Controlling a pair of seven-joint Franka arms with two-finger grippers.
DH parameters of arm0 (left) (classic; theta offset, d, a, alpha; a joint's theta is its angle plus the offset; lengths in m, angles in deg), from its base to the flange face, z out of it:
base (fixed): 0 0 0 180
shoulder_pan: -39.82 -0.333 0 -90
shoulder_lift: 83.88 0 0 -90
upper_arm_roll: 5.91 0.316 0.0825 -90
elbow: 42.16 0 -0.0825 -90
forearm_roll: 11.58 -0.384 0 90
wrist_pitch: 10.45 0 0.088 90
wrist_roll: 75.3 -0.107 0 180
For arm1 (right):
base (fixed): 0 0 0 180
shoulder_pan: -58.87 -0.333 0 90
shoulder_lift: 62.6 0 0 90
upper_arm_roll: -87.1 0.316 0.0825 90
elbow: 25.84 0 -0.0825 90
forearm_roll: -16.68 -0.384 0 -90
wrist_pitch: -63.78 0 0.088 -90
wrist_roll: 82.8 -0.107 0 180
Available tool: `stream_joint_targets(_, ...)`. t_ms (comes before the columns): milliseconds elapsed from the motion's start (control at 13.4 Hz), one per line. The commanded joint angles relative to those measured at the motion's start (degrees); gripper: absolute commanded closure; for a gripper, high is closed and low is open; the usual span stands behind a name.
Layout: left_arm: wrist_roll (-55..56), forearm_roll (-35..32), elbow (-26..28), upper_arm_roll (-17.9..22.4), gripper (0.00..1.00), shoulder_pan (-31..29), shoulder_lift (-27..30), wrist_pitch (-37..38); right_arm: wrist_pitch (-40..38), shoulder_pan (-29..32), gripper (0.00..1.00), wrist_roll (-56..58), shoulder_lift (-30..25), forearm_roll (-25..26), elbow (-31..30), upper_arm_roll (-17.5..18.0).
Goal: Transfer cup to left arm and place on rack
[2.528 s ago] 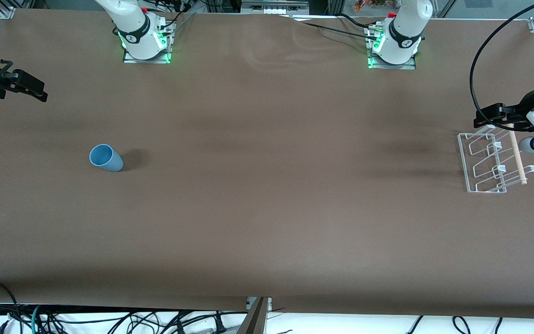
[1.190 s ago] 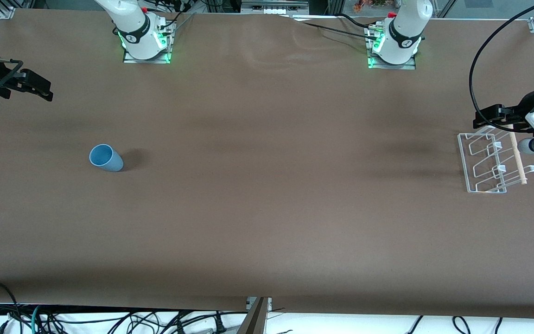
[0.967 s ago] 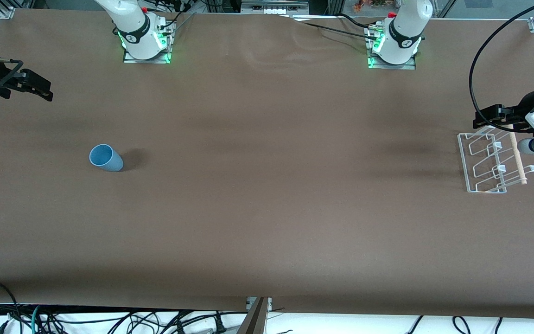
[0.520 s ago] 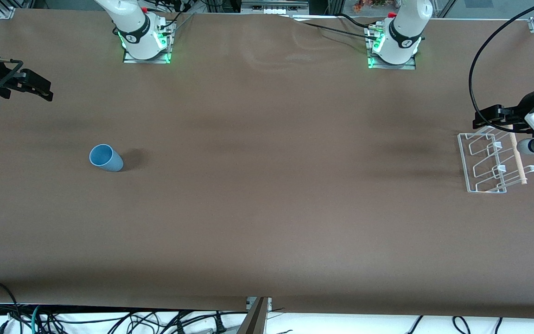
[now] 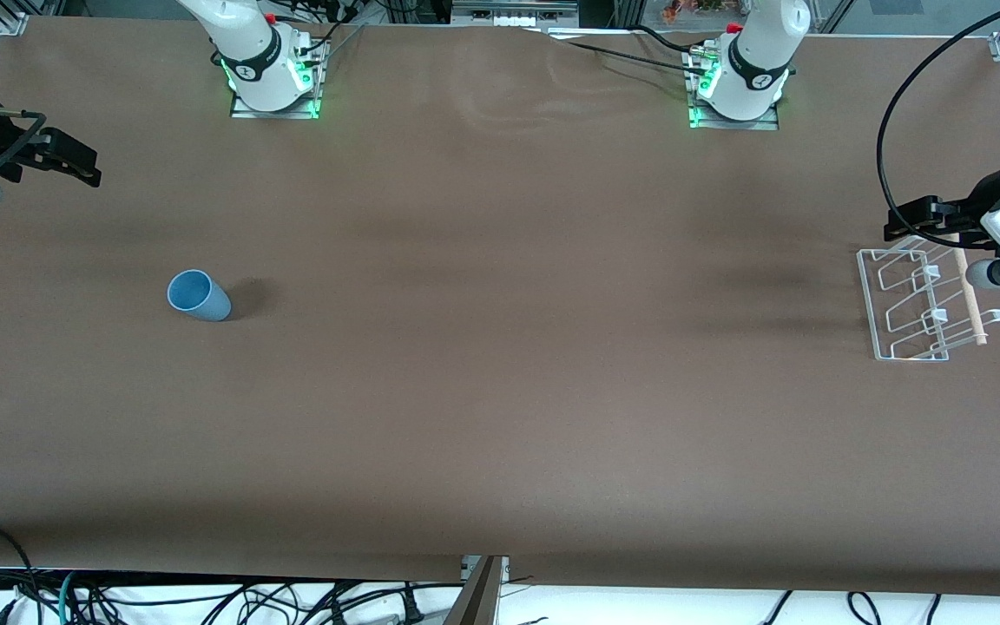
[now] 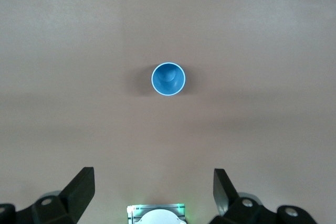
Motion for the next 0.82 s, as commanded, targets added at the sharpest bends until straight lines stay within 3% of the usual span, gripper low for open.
stream_joint_targets(0,0.6,-0.5,-1.2,-0.3,0.00,0.2,-0.5,-0.1,-0.5,-0.2,0.00,-0.1,0.2,0.9,0.0,0.1)
stream_joint_targets(743,1.3,2.9,-1.2,-0.3,0.00,-0.3,-0.5,-0.6,-0.5,0.0,0.00,0.1,2.6,0.9,-0.8,0.0)
